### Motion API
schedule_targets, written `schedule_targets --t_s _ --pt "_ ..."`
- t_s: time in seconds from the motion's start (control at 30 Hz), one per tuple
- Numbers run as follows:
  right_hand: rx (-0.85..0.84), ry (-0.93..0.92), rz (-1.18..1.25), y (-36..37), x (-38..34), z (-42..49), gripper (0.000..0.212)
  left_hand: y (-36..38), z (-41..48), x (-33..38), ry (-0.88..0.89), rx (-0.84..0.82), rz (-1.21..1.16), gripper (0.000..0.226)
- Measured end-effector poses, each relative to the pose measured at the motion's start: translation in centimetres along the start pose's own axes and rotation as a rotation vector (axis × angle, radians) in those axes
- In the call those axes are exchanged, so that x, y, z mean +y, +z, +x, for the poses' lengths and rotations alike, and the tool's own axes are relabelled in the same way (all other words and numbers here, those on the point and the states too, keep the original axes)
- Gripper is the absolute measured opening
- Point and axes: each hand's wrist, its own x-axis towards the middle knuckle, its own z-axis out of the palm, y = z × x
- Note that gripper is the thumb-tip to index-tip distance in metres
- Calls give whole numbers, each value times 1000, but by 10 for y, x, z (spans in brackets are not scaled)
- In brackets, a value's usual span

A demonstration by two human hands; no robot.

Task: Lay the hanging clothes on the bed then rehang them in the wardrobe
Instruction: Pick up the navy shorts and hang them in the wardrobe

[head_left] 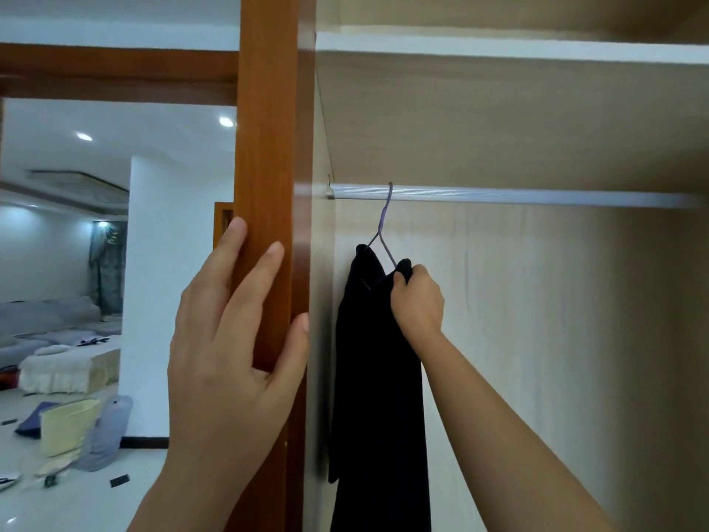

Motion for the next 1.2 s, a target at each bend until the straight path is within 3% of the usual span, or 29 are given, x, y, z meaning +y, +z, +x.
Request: schedule_targets --t_s 0.17,0.3,0.63,0.93,1.2 --pt "-17 -73 -81 10 14 -9 21 1 -5 -2 -17 19 -34 54" --pt "-64 -151 -5 9 31 -29 25 3 -6 -2 -14 44 -28 51" --pt "-176 -158 -38 -4 80 -115 27 -1 -13 -1 -59 44 -6 47" --pt "-270 -85 -161 11 132 -214 19 -17 -73 -3 -161 -164 -54 61" --pt "-448 129 -215 25 183 -303 17 -42 -147 0 -356 -363 -153 69"
